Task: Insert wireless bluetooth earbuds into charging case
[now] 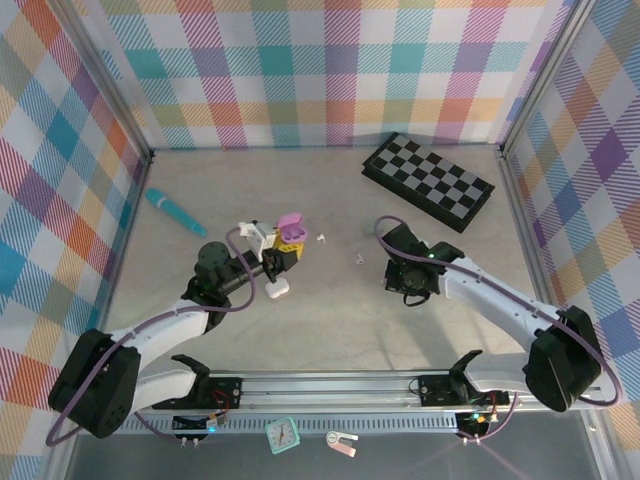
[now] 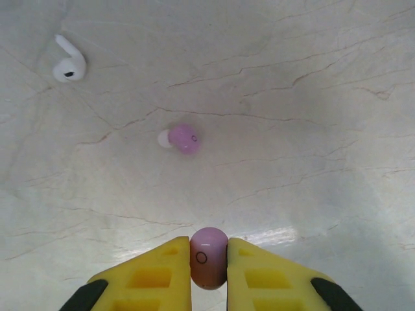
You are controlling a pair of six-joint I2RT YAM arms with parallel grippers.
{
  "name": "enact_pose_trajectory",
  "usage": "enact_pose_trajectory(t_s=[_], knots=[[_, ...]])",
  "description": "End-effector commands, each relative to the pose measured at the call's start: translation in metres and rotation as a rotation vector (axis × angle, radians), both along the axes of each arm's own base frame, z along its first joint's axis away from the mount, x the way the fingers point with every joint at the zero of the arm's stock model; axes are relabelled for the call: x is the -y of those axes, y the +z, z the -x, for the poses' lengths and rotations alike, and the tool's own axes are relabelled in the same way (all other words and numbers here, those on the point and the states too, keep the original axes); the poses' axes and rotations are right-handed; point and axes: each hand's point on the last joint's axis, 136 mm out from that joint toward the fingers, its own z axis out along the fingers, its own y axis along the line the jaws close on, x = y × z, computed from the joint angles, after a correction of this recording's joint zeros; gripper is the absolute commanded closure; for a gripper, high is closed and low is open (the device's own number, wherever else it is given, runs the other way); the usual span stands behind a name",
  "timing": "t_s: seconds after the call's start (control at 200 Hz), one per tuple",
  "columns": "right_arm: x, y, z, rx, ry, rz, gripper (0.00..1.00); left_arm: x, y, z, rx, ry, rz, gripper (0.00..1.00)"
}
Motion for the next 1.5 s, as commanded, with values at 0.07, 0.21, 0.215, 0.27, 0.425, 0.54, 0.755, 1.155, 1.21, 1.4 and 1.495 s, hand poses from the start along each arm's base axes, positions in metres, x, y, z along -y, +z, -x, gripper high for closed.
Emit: enact_pose_trajectory(t_s=[0.07, 0.21, 0.215, 0.27, 0.425, 0.54, 0.755, 1.155, 1.21, 1.4, 1.495], knots=[[-0.016, 0.010, 0.003, -0.017, -0.014, -0.197, 0.83, 0.030, 0.015, 0.001, 0.071, -0.053, 0.010, 0.65], [-0.018, 0.018, 0.007, -0.025, -0.011, -0.250, 0.83, 0.047, 0.010, 0.003, 0.071, -0.089, 0.001, 0.65], [-0.018, 0.018, 0.007, -0.025, -0.010, -0.252, 0.83, 0.048, 0.010, 0.004, 0.072, -0.091, 0.001, 0.65], [-0.018, 0.021, 0.008, -0.029, -0.010, -0.264, 0.83, 0.053, 0.009, 0.004, 0.074, -0.098, -0.006, 0.65], [-0.011, 0.021, 0.009, -0.047, -0.028, -0.288, 0.83, 0.066, 0.003, 0.008, 0.072, -0.121, -0.028, 0.65], [-0.008, 0.023, 0.009, -0.055, -0.036, -0.317, 0.83, 0.074, -0.003, 0.011, 0.072, -0.134, -0.046, 0.65], [-0.013, 0.033, 0.008, -0.051, -0.017, -0.359, 0.82, 0.090, -0.014, 0.015, 0.061, -0.159, -0.055, 0.65], [-0.028, 0.060, 0.008, -0.030, 0.030, -0.472, 0.82, 0.118, -0.025, 0.019, 0.063, -0.210, -0.079, 0.65], [-0.032, 0.066, 0.009, -0.027, 0.048, -0.495, 0.82, 0.123, -0.027, 0.021, 0.062, -0.220, -0.084, 0.65], [-0.045, 0.086, 0.007, -0.004, 0.103, -0.559, 0.81, 0.136, -0.036, 0.024, 0.056, -0.244, -0.115, 0.65], [-0.053, 0.098, 0.007, 0.019, 0.135, -0.587, 0.81, 0.143, -0.040, 0.026, 0.057, -0.259, -0.131, 0.65]])
